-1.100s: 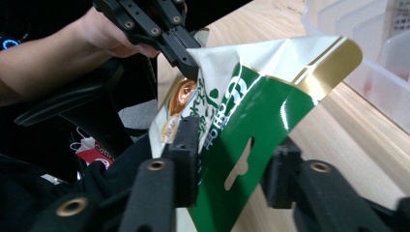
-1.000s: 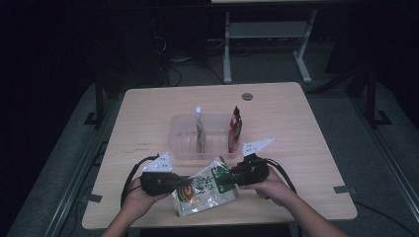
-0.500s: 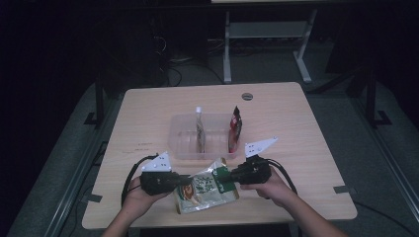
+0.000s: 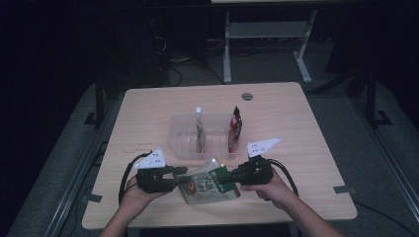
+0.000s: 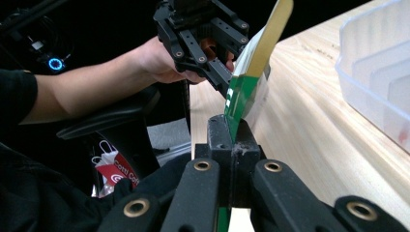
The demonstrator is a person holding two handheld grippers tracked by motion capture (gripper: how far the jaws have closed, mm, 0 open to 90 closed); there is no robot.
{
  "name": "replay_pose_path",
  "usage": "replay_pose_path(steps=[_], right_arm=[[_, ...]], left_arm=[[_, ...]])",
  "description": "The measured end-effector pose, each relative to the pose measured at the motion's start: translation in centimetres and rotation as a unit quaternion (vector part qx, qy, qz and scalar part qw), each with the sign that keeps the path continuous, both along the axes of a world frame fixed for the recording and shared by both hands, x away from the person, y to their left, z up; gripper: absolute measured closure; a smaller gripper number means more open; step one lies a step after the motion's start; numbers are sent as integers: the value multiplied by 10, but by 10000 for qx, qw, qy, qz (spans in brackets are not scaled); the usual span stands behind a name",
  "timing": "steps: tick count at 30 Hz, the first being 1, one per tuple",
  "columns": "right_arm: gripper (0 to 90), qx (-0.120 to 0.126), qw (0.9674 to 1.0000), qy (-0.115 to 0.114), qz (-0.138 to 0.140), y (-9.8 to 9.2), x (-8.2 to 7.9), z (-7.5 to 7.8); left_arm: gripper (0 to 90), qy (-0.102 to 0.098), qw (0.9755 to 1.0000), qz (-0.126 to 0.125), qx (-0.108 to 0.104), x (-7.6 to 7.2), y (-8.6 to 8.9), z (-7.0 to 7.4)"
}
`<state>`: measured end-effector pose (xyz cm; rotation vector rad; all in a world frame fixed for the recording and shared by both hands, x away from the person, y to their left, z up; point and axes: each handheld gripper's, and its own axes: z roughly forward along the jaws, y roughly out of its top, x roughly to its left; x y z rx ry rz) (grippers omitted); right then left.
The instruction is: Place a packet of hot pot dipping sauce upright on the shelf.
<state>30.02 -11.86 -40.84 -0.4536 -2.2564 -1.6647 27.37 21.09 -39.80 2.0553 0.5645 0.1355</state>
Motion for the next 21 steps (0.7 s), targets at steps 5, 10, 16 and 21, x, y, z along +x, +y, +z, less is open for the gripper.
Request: replay_pose_path(steps=[5,10,16,21], right_arm=[[900,212,9997,43,-68,-6,-2,7],[900,430,9989,-75,-149,-10,-5,18],[900,789,9958,-156,-436,-24,-2,35],[900,932,9934,-230,-622,-31,4,46]], left_arm=[[582,19,9998,156,77,1,8,-1],[562,64,9995,50,294,0,4,-6],[533,115,9989,-48,462,-1,1,-11],[503,193,9985,-26,508,2,4,-13]])
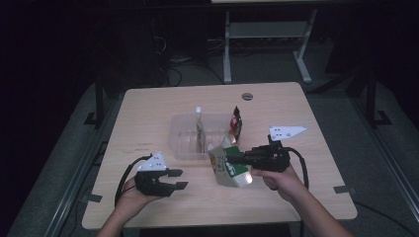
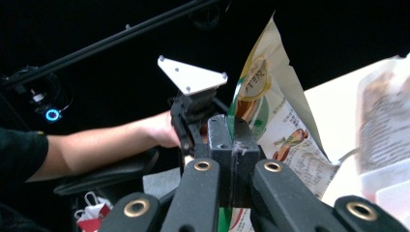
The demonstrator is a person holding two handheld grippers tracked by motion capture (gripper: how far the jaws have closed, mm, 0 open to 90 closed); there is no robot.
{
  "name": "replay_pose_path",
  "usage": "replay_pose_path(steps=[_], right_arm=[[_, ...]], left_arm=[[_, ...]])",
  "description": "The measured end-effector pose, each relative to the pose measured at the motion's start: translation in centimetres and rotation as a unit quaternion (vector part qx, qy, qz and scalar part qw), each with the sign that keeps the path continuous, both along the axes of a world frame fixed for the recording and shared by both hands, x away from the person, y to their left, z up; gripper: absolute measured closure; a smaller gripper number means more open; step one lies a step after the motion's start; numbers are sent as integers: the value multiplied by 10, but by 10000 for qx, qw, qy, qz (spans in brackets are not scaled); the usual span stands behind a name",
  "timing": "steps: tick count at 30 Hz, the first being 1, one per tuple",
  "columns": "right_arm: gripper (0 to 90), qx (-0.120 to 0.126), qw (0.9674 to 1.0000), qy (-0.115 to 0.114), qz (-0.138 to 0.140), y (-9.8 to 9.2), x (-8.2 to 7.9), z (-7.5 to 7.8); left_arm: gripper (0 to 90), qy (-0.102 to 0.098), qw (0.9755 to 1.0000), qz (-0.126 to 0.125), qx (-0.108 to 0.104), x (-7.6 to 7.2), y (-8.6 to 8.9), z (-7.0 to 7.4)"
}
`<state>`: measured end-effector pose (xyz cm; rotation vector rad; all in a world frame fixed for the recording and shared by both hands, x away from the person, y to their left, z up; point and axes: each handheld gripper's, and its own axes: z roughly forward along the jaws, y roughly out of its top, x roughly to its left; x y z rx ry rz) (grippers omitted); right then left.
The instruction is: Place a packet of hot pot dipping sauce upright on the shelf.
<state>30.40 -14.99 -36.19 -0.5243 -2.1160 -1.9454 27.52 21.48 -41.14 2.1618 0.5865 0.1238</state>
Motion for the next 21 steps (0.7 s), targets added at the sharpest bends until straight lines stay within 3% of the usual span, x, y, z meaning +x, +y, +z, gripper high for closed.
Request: replay_pose_path(steps=[12,21], right_arm=[[900,10,9992,-207,-336,-4,17,16],[900,-143,9969,-381,-673,-4,36,33]], left_arm=[[472,32,10000,68,15,1,9,-2],[469,62,10000,60,5,1,11,-2]])
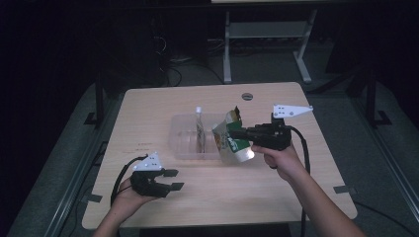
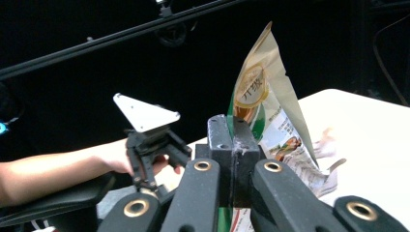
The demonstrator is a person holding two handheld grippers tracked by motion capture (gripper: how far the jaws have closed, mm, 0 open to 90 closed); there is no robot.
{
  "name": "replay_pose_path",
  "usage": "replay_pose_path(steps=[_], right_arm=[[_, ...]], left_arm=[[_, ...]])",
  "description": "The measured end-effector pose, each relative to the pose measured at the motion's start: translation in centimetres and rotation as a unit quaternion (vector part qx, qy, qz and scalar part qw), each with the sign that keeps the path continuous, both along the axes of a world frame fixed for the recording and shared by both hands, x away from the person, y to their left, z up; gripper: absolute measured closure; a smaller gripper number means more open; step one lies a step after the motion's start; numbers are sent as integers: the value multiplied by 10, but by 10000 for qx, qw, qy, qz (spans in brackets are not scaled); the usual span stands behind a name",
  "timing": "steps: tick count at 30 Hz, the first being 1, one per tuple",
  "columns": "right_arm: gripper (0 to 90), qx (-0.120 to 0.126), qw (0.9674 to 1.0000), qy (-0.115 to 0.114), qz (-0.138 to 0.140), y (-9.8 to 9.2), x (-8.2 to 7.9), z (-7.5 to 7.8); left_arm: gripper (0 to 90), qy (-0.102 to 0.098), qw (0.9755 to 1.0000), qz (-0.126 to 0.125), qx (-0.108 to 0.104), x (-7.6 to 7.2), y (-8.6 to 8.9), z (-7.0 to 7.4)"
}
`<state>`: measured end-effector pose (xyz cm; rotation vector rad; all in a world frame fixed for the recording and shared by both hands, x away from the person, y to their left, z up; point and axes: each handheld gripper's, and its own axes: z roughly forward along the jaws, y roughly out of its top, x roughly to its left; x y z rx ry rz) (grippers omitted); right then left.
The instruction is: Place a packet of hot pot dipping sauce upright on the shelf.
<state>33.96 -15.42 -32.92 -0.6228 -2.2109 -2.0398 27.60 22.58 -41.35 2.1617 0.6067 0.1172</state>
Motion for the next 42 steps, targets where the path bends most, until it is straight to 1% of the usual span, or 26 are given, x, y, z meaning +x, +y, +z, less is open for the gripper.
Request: replay_pose_path(steps=[4,7,11,16,19,20,22,25,28,31,35,36,38,40,42], right_arm=[[900,-102,9999,-72,-102,3,7,10],[900,-118,9997,-128,-184,3,13,16],[900,-152,9994,-102,-299,4,23,22],[900,-126,9989,-79,-452,6,34,27],[900,-137,9985,-52,-530,8,40,26],[900,-151,9982,-25,-573,9,42,25],[900,-175,9979,-9,-627,10,47,22],[900,-196,9973,83,-701,11,53,15],[900,-260,9966,142,-762,14,57,10],[900,-354,9962,181,-770,18,59,6],[899,-535,9950,206,-823,24,61,2],[899,-553,9947,221,-835,24,62,1],[897,-500,9948,240,-858,24,62,0],[887,-556,9937,279,-930,24,63,-2],[880,-526,9938,315,-928,23,64,-4]], left_arm=[[469,4,10000,-25,7,0,0,0],[468,26,10000,-45,22,0,0,-1],[466,24,10000,-68,17,1,0,-2],[464,50,10000,-65,19,1,0,-2],[464,62,10000,-73,23,0,1,-2],[465,64,9999,-86,53,0,1,-2],[464,95,9999,-65,36,0,1,-2],[464,130,9999,-64,29,0,1,-2],[464,133,9999,-82,42,1,1,-3],[464,159,9998,-105,72,0,1,-3],[464,183,9998,-99,33,0,0,-4],[464,185,9998,-105,42,0,0,-4],[462,205,9997,-111,42,0,-1,-5],[459,208,9996,-149,77,0,-1,-5],[458,211,9996,-148,68,0,-1,-5]])
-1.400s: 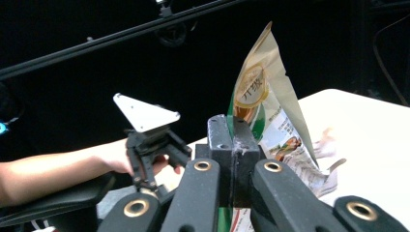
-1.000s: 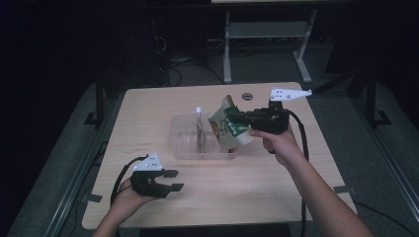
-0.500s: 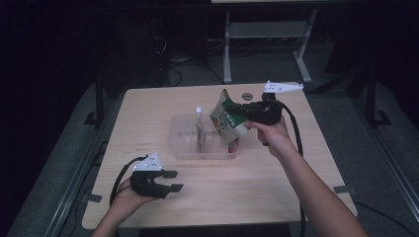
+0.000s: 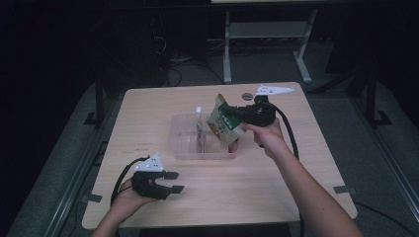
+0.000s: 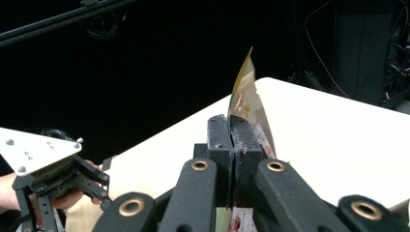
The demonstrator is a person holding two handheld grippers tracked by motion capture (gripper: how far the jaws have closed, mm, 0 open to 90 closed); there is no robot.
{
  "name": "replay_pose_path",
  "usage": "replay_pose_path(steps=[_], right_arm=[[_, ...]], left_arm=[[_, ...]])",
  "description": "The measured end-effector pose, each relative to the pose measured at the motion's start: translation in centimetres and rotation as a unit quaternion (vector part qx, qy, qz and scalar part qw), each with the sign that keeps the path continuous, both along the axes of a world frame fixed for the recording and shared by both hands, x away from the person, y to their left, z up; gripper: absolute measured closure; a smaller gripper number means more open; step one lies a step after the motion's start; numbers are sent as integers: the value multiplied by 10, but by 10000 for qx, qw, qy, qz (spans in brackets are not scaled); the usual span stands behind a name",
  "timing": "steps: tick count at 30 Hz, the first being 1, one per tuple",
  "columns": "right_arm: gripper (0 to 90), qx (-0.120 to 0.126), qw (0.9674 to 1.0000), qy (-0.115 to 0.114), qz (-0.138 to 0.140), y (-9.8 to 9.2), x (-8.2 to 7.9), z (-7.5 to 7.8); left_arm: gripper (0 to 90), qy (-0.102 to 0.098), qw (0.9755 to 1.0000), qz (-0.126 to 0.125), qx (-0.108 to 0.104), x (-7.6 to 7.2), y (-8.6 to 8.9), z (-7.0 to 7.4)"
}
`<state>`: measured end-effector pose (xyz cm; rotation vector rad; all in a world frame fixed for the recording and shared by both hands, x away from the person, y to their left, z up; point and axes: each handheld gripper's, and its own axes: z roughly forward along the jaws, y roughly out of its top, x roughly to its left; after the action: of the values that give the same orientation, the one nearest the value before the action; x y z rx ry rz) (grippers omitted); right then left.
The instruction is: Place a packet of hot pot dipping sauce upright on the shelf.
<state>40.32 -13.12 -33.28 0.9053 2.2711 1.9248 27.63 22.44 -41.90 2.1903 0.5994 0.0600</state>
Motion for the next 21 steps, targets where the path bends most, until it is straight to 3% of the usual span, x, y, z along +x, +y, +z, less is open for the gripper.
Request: replay_pose_path(steps=[5,8,13,21], right_arm=[[897,-233,9993,-204,-186,-1,-4,3],[896,-272,9989,-203,-314,-5,-8,6],[875,-334,9993,-61,-159,-4,-11,-2],[819,-583,9981,-99,-159,-8,-15,2]], left_arm=[[457,18,10000,-43,25,0,-2,-1],[457,68,10000,-43,-14,1,-3,-2],[456,80,9999,-78,17,1,-4,-2],[523,13,10000,-41,-50,1,-4,2]])
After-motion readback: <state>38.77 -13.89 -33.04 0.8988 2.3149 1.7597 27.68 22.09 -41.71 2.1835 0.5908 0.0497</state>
